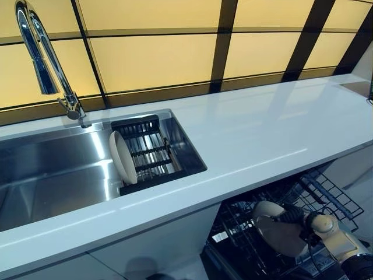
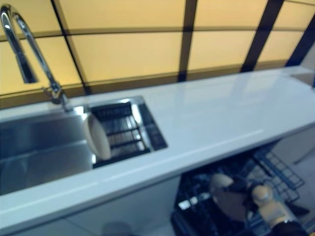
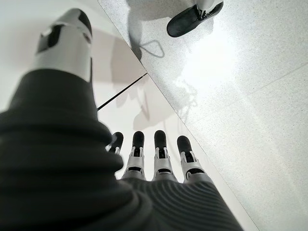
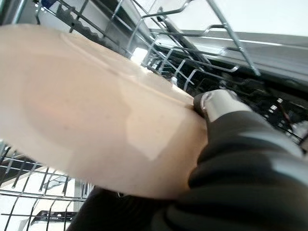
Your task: Take plates into dishwasher
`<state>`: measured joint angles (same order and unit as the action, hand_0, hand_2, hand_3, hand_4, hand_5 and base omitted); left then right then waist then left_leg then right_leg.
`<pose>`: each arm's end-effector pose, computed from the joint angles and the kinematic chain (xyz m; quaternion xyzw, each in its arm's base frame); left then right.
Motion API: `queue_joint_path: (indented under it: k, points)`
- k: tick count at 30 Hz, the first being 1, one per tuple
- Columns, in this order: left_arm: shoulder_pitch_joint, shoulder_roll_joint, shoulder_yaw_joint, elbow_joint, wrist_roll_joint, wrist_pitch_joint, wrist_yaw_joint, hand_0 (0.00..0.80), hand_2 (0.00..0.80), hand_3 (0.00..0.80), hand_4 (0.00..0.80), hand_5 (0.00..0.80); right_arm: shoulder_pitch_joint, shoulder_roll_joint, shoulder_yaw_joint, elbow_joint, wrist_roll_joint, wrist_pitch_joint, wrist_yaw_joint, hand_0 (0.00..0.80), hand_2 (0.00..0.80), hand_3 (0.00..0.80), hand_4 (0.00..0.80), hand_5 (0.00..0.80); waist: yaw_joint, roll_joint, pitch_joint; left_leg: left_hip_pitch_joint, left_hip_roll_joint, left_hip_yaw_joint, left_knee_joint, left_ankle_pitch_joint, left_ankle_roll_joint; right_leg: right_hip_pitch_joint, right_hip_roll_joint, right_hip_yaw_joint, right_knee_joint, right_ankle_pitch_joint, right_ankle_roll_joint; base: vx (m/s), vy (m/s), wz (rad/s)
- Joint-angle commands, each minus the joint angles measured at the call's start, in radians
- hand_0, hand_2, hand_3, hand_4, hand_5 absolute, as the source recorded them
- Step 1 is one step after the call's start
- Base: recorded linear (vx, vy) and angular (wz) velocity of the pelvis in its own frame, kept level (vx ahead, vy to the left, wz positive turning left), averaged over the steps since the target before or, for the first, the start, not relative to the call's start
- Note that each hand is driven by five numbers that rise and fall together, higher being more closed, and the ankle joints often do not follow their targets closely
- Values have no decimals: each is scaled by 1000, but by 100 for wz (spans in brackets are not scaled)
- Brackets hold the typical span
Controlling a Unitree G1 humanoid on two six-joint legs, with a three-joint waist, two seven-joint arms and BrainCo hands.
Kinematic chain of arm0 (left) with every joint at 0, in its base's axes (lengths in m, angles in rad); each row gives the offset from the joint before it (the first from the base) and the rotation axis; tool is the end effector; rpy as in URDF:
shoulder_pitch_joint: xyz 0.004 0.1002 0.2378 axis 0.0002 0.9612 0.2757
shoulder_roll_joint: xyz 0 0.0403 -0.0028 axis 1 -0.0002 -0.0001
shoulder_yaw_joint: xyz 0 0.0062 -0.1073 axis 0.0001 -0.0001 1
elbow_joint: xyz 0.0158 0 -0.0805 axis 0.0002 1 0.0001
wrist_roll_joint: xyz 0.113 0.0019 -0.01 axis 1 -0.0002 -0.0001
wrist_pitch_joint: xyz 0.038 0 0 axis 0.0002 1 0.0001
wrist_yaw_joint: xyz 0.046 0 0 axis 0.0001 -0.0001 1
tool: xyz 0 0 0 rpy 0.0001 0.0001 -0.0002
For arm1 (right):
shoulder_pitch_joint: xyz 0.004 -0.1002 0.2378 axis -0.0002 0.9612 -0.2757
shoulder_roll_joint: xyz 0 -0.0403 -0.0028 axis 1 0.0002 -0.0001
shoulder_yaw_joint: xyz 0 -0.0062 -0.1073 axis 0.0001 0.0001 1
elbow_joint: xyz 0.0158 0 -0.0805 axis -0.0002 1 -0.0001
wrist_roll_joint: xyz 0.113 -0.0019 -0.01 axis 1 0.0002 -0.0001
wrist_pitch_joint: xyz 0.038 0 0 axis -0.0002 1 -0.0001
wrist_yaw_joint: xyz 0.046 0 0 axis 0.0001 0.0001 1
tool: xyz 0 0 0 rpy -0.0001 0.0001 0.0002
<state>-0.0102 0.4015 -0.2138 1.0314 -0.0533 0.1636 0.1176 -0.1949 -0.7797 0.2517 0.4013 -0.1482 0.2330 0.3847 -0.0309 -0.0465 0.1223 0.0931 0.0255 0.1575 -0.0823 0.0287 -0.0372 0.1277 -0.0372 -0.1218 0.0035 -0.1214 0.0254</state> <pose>0.1076 0.2702 -0.1057 0.2327 0.5489 0.0834 0.7985 0.2378 -0.3018 0.0466 -0.4143 0.3183 0.1444 0.8403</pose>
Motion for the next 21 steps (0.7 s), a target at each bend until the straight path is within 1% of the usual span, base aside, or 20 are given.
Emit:
queue_joint_path:
  k: [1, 8, 12, 18, 21]
  points:
    - [-42, 3, 13, 9, 9, -10, 24, 0, 0, 0, 0, 0, -77, 42, 68, 34, -6, 12, -17, 800, 800, 800, 800, 800, 52, -32, -30, 6, -56, -40, 50, -81, 43, -78, -37, -7, -43, 180, 107, 0, 0, 0]
    - [-41, -2, 0, 4, 15, -8, 26, 0, 0, 0, 0, 0, -100, 106, 105, 126, -3, 61, -44, 800, 800, 800, 800, 800, 68, -27, -28, 3, -60, -47, 53, -83, 47, -76, -41, -14, -43, 178, 105, 1, 0, 3]
    - [-45, -4, -12, 7, 17, -11, 24, 0, 0, 0, 0, 0, -120, 129, 116, 205, -5, 58, -60, 800, 800, 800, 800, 800, 77, -24, -30, 5, -60, -50, 53, -83, 48, -72, -41, -18, -45, 179, 104, 11, -4, 6]
    - [-49, -6, -32, 11, 14, -17, 24, 0, 0, 0, 0, 0, -140, 152, 131, 287, -7, 70, -70, 800, 800, 800, 800, 800, 87, -22, -32, 6, -62, -53, 54, -84, 49, -70, -42, -20, -46, 179, 104, 3, 0, 2]
    - [-50, -9, -40, 15, 15, -20, 26, 0, 0, 0, 0, 0, -145, 167, 135, 323, -13, 64, -81, 800, 800, 800, 800, 800, 90, -21, -33, 6, -61, -53, 56, -85, 49, -69, -42, -20, -45, 178, 104, 9, -4, 6]
